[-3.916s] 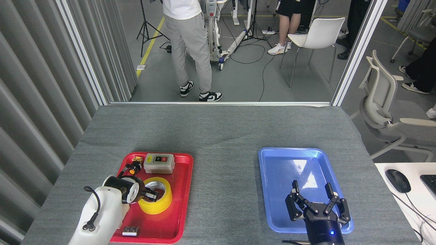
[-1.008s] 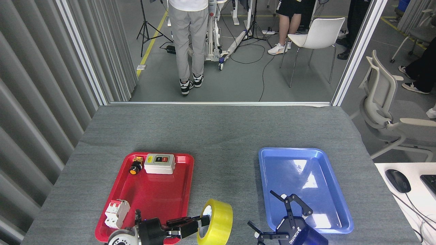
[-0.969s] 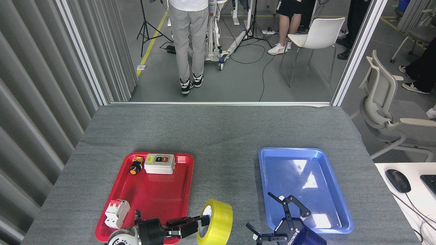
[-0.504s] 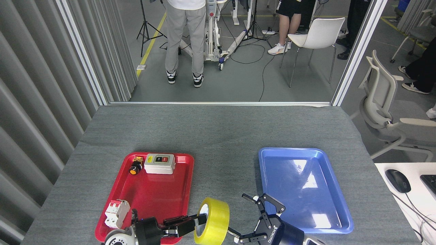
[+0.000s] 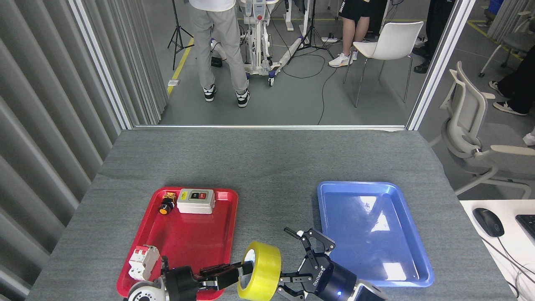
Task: Place and move tape with both arms
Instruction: 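Bring the right gripper to the tape and grasp it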
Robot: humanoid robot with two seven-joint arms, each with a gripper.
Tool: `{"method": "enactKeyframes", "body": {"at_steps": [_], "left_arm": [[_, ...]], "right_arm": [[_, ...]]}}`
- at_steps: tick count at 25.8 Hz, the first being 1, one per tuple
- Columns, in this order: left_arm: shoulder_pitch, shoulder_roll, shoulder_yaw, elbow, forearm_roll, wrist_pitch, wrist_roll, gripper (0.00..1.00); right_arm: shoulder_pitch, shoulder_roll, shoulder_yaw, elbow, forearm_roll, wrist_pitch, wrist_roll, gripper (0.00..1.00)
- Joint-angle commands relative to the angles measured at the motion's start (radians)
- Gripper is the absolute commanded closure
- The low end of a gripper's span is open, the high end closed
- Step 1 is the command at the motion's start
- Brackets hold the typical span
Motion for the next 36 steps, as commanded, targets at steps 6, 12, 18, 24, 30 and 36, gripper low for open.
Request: {"method": "enactKeyframes", "body": {"at_steps": [6,12,18,24,30,36], "left_arm": [[-0.008,0.003,0.009,0.008,0.001,0.000,0.000,1.00],[-0.009,0.004,0.009,0.009,0.001,0.000,0.000,1.00],[-0.009,0.006,0.009,0.009,0.001,0.000,0.000,1.00],[-0.012,0.006,0.009,0.009,0.001,0.000,0.000,1.00],[-0.012,0.006,0.009,0.009,0.001,0.000,0.000,1.00],[-0.012,0.006,0.014,0.009,0.001,0.000,0.000,1.00]], "right_arm": [[-0.009,-0.011,0.032,-0.001,-0.007,0.009,-0.017,0.11],[-0.021,-0.003,0.030,0.002,-0.031,0.025,-0.025,0.10],[-0.023,0.009,0.030,0.006,-0.041,0.026,-0.025,0.16],[-0.021,0.012,0.030,0.006,-0.042,0.028,-0.025,0.24],[-0.021,0.011,0.032,0.006,-0.042,0.028,-0.023,0.33],[-0.020,0.011,0.034,0.013,-0.041,0.029,-0.023,0.54]]}}
